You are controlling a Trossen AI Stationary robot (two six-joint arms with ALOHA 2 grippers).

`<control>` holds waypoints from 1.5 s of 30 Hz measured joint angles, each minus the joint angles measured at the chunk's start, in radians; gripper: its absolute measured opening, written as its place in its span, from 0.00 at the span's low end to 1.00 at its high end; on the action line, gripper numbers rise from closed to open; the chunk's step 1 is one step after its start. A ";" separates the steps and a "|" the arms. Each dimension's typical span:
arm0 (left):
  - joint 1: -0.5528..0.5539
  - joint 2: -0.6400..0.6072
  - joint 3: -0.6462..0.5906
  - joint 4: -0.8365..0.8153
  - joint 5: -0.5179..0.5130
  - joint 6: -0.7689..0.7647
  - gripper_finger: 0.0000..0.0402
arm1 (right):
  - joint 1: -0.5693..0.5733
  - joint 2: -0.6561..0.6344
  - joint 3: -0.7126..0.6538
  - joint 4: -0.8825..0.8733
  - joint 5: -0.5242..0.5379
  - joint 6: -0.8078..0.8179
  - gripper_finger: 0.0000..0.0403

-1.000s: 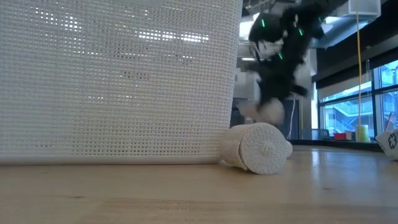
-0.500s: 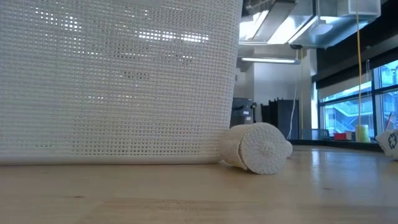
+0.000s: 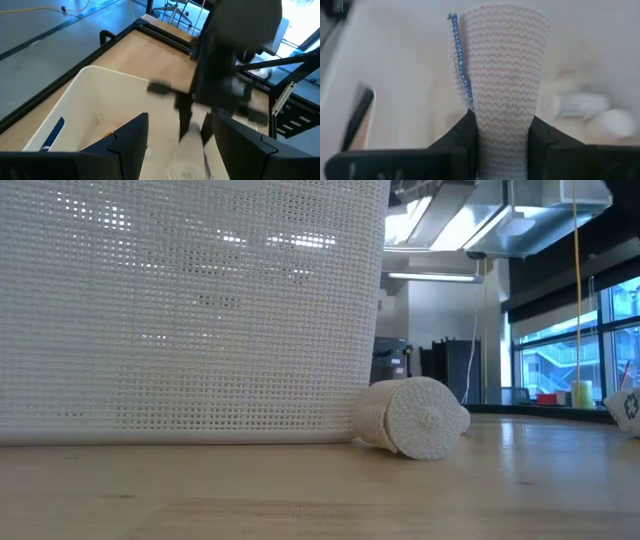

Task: Pick & place medical supplies in basket/bin
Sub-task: Put the top light brown bandage into the white bin

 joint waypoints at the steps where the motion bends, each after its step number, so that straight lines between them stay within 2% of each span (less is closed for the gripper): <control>1: 0.000 0.000 0.000 0.000 0.000 0.000 0.53 | 0.006 0.028 0.021 -0.030 -0.011 -0.016 0.24; 5: 0.000 0.000 0.000 0.000 0.000 0.001 0.53 | 0.023 0.128 0.093 -0.124 -0.013 -0.062 0.24; 11: 0.000 0.000 0.000 0.000 0.000 0.003 0.53 | 0.032 0.235 0.144 -0.172 -0.013 -0.105 0.24; 26: 0.000 0.002 0.000 0.000 -0.007 0.014 0.53 | 0.037 0.363 0.148 -0.256 -0.012 -0.137 0.26; 32: 0.000 0.002 0.000 0.000 -0.007 0.014 0.53 | 0.037 0.364 0.147 -0.285 -0.012 -0.137 0.36; 39: 0.000 0.002 0.000 0.000 -0.008 0.011 0.53 | 0.037 0.363 0.147 -0.303 -0.079 -0.114 0.59; 45: 0.000 0.002 0.000 0.000 -0.008 0.011 0.53 | 0.033 0.351 0.173 -0.329 -0.057 -0.052 0.73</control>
